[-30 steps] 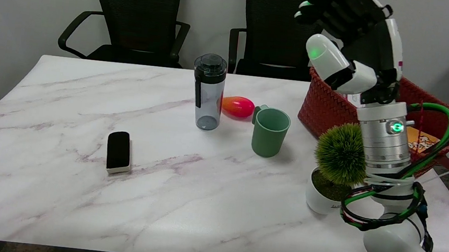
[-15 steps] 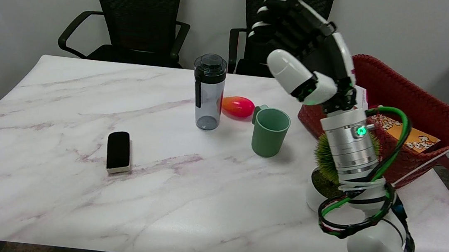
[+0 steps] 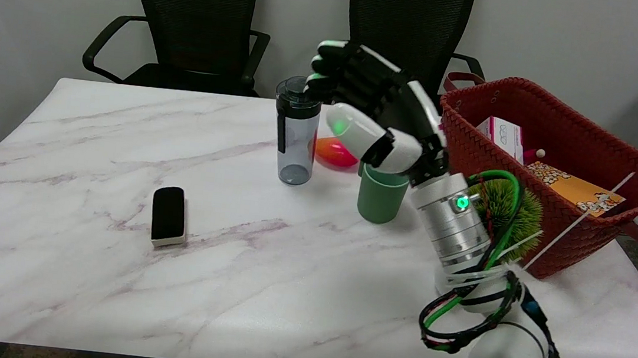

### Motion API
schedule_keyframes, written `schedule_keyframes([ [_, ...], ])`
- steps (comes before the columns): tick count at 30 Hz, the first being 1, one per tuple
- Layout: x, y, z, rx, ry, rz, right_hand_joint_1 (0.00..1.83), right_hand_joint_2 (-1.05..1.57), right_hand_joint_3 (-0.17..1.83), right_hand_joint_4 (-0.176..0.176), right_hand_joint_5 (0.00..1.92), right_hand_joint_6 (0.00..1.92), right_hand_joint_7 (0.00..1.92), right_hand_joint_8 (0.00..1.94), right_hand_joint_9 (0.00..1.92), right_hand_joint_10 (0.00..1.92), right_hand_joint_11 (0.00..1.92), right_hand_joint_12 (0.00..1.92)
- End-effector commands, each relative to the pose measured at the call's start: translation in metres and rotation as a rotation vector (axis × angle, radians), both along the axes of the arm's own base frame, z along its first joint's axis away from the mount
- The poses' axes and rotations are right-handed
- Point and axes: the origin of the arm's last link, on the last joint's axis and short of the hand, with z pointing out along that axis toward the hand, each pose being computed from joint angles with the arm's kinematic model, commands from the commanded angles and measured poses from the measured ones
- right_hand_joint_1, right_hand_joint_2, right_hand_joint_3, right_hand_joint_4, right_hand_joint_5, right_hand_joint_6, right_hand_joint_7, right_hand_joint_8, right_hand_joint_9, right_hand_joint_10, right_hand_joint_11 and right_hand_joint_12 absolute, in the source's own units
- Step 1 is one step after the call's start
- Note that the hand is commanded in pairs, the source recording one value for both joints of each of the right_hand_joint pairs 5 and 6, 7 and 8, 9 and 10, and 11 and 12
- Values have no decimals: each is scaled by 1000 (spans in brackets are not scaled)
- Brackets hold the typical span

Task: Pick up the black water bottle.

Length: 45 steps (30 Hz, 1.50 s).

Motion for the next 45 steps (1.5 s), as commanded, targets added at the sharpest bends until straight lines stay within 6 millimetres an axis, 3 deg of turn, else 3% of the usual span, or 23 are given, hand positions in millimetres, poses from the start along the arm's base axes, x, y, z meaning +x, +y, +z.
schedule_keyframes([
  [1, -45, -6, -41, 67, -69, -178, 987, 316, 916, 0, 602, 602, 628, 628, 690, 690, 681, 681],
  [10, -83, -22, -38, 28, -44, -278, 987, 319, 912, 0, 603, 603, 633, 633, 688, 688, 673, 673],
  [16, -93, -40, -41, 24, -22, -297, 987, 323, 909, 0, 604, 604, 633, 633, 688, 688, 671, 671],
  [29, -103, -63, -48, 19, 37, -309, 984, 369, 872, 0, 625, 625, 652, 652, 718, 718, 679, 679],
  [32, -106, -65, -49, 12, 71, -306, 982, 380, 863, 0, 641, 641, 641, 641, 691, 691, 505, 505],
  [38, -107, -65, -51, -17, 134, -294, 974, 433, 844, 0, 676, 676, 596, 596, 622, 622, 331, 331],
  [45, -97, -72, -58, -34, 131, -264, 972, 444, 842, 0, 670, 670, 567, 567, 595, 595, 301, 301],
])
